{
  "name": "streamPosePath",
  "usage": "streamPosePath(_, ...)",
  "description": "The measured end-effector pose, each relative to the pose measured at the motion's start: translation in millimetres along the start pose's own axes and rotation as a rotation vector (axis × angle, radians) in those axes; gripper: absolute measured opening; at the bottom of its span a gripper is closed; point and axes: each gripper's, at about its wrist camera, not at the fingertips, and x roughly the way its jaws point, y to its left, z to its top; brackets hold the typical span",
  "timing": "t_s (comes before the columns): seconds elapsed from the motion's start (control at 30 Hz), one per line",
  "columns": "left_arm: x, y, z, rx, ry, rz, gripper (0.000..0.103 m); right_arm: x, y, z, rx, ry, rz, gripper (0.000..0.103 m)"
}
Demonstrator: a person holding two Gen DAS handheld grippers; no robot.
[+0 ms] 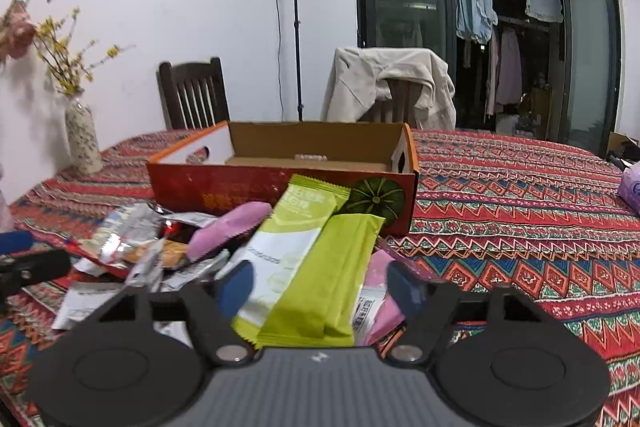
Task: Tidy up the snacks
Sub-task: 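Grasp the lime-green snack bar with the right gripper, then lift the lime-green bar with the right gripper while the left gripper grasps a white wrapper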
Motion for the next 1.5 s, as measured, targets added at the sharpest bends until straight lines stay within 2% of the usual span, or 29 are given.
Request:
streamPosePath(0.03, 1, 1, 0, -0.002, 0.004, 0.004, 0.103, 5, 0, 1, -0.002, 0.013, -0.004, 0.055)
streamPosePath(0.17, 2, 3, -1, -0.008, 0.009, 0.010, 0.103, 20, 1, 5, -0.011, 0.056, -0.032, 0.051)
streamPosePath(0.37, 3, 5, -1, -0.012, 0.014, 0.018, 0.103, 22, 1, 5, -0.042, 0.080, -0.061, 0.036)
streamPosePath(0.63, 8, 4, -2, -0.021, 0.032, 0.033, 0.103, 31, 1, 7, -0.099, 0.118, -0.083, 0.037)
streamPosePath(0.83, 9, 5, -1, -0.020, 0.041, 0.050, 0.103, 38, -3, 10, -0.088, 0.115, -0.072, 0.036)
streamPosePath(1.1, 14, 3, -3, -0.014, 0.074, 0.064, 0.103, 17, -12, -1, -0.023, 0.031, -0.041, 0.034)
streamPosePath(1.3, 25, 0, -9, 0.009, 0.143, 0.088, 0.103, 1, -16, -5, 0.019, -0.034, -0.032, 0.034)
streamPosePath(1.5, 40, -7, -13, 0.045, 0.210, 0.083, 0.103, -7, -22, -3, 0.052, -0.067, -0.024, 0.034)
